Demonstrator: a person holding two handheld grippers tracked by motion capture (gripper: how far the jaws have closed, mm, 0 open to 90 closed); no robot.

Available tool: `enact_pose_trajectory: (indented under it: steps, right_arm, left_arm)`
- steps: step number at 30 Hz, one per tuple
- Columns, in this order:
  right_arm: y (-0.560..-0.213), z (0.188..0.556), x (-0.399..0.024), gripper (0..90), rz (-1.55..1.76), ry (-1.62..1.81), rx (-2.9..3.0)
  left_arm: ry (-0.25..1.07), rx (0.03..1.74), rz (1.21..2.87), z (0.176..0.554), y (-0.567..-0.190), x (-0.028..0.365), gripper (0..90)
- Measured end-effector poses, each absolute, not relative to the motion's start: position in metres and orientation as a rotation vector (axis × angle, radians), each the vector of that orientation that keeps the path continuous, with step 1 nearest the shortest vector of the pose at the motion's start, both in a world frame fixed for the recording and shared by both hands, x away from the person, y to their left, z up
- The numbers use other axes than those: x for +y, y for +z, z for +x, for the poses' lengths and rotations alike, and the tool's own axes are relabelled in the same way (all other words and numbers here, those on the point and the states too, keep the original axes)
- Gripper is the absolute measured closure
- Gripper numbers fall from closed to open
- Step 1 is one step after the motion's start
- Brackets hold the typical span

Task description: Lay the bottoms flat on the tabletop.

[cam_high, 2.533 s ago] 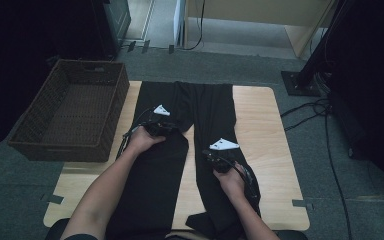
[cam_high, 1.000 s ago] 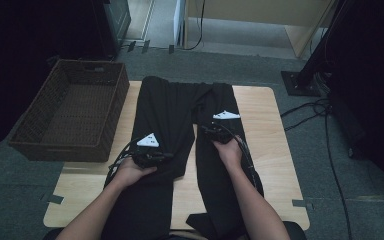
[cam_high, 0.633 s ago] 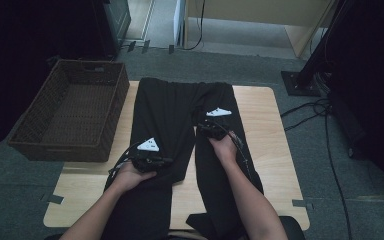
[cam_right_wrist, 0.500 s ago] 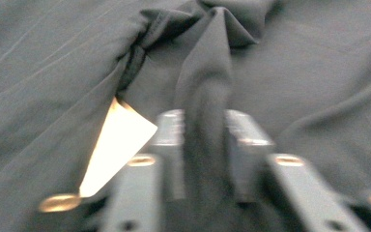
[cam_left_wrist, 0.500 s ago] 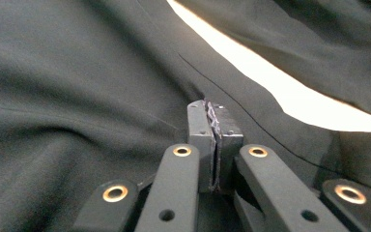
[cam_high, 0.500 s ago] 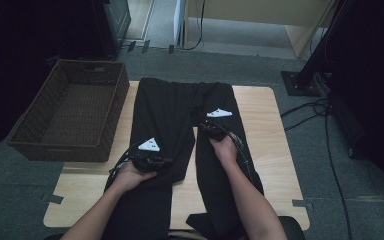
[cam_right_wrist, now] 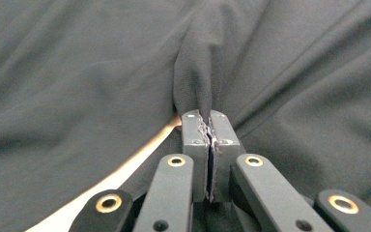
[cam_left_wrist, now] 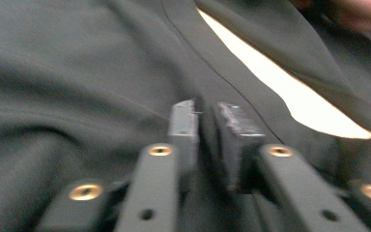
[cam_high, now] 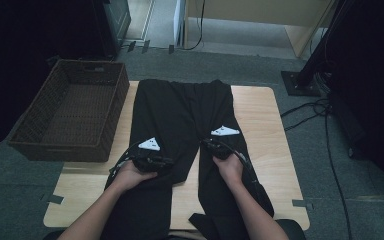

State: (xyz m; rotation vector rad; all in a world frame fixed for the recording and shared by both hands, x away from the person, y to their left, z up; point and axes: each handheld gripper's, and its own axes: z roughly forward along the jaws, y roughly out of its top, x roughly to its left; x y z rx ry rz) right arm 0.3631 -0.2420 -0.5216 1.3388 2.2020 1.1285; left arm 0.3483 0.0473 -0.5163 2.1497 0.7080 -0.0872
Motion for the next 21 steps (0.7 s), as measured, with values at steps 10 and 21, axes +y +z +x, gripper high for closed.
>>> enact_pose_trajectory:
  steps: [10,21]
  right_arm:
    - [-0.522,0.327,-0.249,88.7,1.314,1.143,2.227]
    - [-0.522,0.302,-0.257,88.6,1.336,1.146,2.216]
  left_arm:
    - [0.038,0.817,2.072,0.403,-0.494,0.052,57.8]
    - [0.088,0.893,2.073,0.431,-0.503,0.061,57.5]
